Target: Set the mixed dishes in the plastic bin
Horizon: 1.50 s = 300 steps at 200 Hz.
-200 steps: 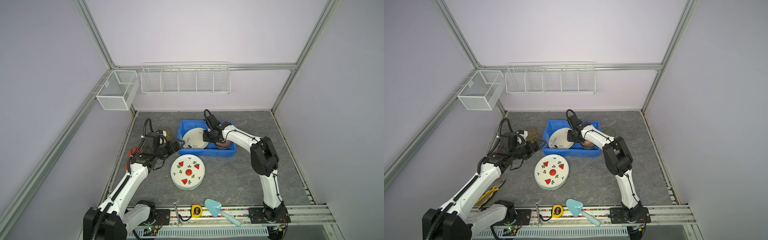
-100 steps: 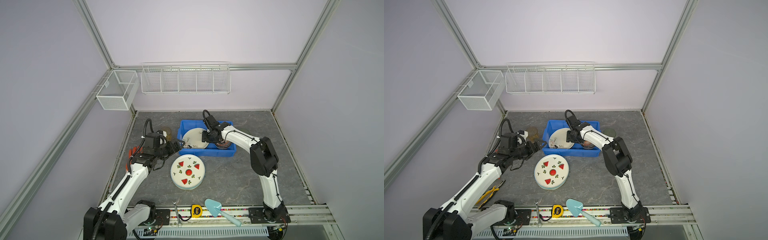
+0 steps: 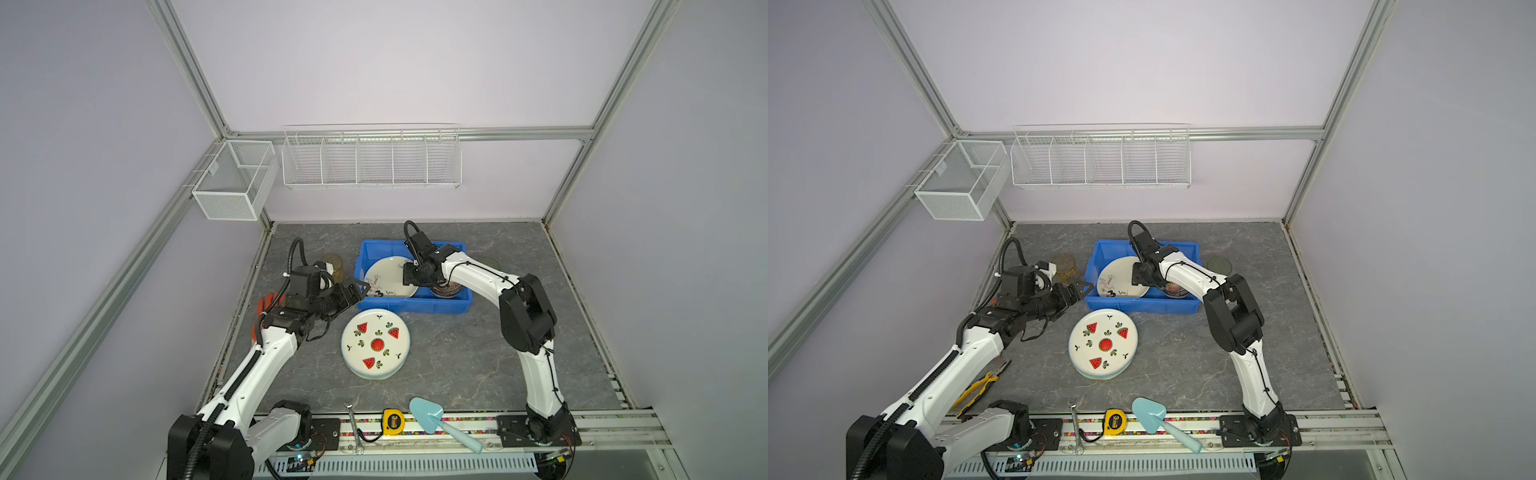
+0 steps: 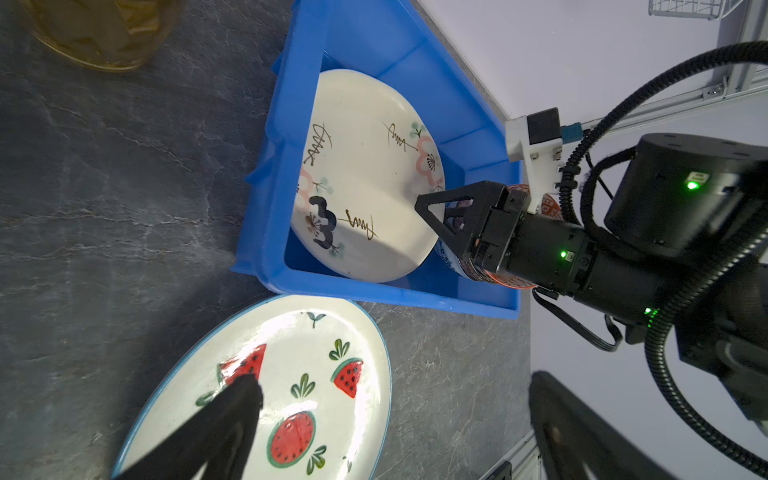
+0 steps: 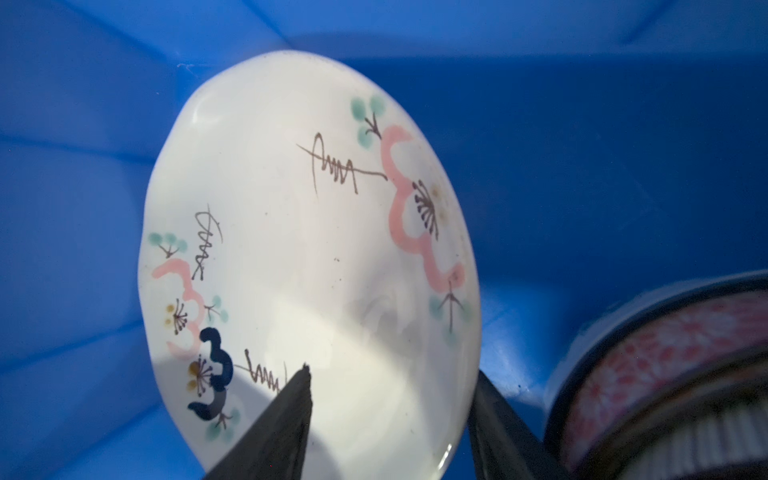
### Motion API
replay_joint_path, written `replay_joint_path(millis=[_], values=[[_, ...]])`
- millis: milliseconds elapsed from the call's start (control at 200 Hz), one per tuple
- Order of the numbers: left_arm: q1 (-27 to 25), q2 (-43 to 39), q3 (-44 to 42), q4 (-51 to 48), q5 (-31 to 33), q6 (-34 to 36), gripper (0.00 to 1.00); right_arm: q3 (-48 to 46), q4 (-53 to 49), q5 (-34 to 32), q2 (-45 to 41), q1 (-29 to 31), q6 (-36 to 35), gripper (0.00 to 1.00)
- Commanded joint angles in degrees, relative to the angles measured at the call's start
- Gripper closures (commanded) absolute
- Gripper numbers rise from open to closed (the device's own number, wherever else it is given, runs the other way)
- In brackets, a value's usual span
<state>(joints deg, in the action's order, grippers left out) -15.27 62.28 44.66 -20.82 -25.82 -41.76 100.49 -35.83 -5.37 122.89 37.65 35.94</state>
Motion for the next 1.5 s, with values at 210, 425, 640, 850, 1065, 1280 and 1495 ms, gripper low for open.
replay_joint_path(millis=[210, 425, 640, 850, 1065, 1280, 1495], values=[[0.3, 0.2, -1.0, 1.5, -0.6, -0.5, 0.0, -1.2, -1.9, -2.8, -0.5, 0.0, -0.8, 0.38], [0.4, 0.4, -1.1, 1.5, -0.5, -0.5, 0.0, -1.3, -1.9, -3.2, -0.7, 0.0, -0.8, 0.36], [0.3, 0.6, -1.0, 1.6, -0.5, -0.4, 0.0, -1.3, -1.7, -3.4, -1.2, 0.1, -0.8, 0.35], [0.4, 0.8, -1.0, 1.7, -0.5, -0.5, 0.0, -1.7, -1.3, -3.2, -2.7, 0.2, -0.8, 0.35], [0.4, 0.7, -0.9, 1.9, -0.7, -0.7, 0.0, -1.7, -0.9, -2.5, -5.0, 0.3, -0.8, 0.35], [0.4, 0.4, -0.6, 1.7, -0.7, -0.8, 0.0, -2.1, -0.4, -2.0, -8.0, 0.5, -1.0, 0.35], [0.4, -0.4, -0.8, 1.2, -0.5, -0.9, 0.0, -3.4, 0.3, -1.2, -12.2, 0.4, -1.1, 0.35]])
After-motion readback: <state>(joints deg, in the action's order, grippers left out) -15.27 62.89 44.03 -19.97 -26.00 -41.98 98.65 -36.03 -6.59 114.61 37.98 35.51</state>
